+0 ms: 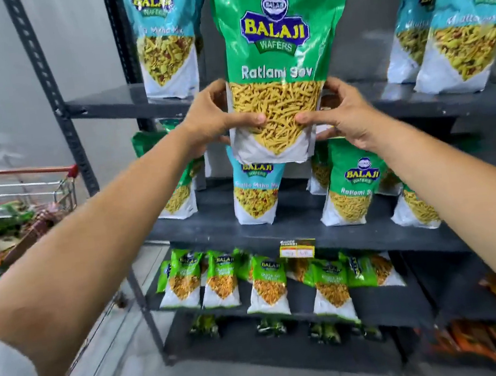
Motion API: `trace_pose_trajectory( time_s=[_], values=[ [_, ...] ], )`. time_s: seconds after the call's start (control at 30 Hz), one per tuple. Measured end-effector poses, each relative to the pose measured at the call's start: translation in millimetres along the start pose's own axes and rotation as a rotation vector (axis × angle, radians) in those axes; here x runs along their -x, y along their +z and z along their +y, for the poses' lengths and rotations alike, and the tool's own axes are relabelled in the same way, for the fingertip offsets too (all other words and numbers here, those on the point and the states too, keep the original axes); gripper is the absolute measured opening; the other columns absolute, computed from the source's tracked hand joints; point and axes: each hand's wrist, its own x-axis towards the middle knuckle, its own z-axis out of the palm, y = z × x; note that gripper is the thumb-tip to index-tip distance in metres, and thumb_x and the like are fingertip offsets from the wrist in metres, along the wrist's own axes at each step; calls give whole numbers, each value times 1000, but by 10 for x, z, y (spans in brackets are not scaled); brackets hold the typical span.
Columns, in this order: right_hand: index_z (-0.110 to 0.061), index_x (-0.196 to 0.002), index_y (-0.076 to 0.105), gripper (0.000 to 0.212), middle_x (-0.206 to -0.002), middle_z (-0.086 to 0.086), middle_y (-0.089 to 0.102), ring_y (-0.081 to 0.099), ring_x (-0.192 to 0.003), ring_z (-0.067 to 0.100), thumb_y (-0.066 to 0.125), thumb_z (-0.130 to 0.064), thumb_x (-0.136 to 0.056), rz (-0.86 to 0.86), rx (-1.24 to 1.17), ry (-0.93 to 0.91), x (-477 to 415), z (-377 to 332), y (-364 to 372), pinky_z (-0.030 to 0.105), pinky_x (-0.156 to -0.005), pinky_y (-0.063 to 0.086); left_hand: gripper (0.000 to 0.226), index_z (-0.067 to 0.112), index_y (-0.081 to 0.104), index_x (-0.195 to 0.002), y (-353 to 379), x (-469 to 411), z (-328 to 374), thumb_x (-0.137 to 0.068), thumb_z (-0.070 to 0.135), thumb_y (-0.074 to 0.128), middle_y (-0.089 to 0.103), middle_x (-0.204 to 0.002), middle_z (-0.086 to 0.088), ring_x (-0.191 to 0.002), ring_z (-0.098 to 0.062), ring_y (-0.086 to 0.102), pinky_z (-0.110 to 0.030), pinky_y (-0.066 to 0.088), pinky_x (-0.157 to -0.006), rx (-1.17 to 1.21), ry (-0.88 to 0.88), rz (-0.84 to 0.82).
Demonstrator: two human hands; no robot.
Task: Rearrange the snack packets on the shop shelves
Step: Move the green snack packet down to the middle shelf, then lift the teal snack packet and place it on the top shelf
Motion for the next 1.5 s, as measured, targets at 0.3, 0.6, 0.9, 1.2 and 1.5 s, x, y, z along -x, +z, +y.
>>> trace_pose_trajectory(
  time_s=[0.3, 0.6, 0.9, 1.2, 1.5],
  values=[
    [-10, -135, 44, 107, -124, -2, 61, 59, -115, 19, 95, -26, -42, -5, 31, 168, 39, 1095, 1028, 50, -101, 49, 76, 14, 59, -115, -442, 539, -1360, -47, 17, 91, 71, -108, 0, -98, -16, 70, -30, 57, -88, -15, -91, 85],
    [-12, -127, 51, 76, -116, -3, 62, 61, -105, 10, 88, -9, -60, -87, -11, 319, -652, 2267, 2022, 26, -88, 53, 101, 15, 50, -136, -1046, 226, -2749, -46, 26, 94, 65, -128, 1, -110, -17, 67, -43, 52, -99, -77, -282, 107],
    [-14, -126, 50, 72, -125, 4, 61, 60, -111, 16, 85, -6, -64, -52, -20, 373, -1133, 2888, 2425, 34, -94, 51, 99, 17, 50, -135, -1223, -191, -3526, -47, 28, 96, 67, -122, 3, -112, -17, 64, -42, 51, -101, -187, -313, 132],
    [-21, -114, 53, 58, -114, 6, 66, 64, -105, 19, 85, -27, -66, -2, 140, 290, -964, 3111, 2382, 38, -91, 56, 61, 9, 50, -92, -910, 146, -3743, -58, 36, 92, 52, -84, 4, -70, -5, 46, -11, 39, -64, -328, -328, 491],
    [-19, -101, 54, 44, -105, 4, 61, 61, -86, 14, 84, -15, -69, 518, 180, 371, -345, 3306, 1675, 28, -73, 56, 34, 12, 61, -98, 358, 152, -3669, -75, 30, 78, 63, -95, -3, -88, -16, 61, -34, 51, -78, -274, -196, 168]
  ],
)
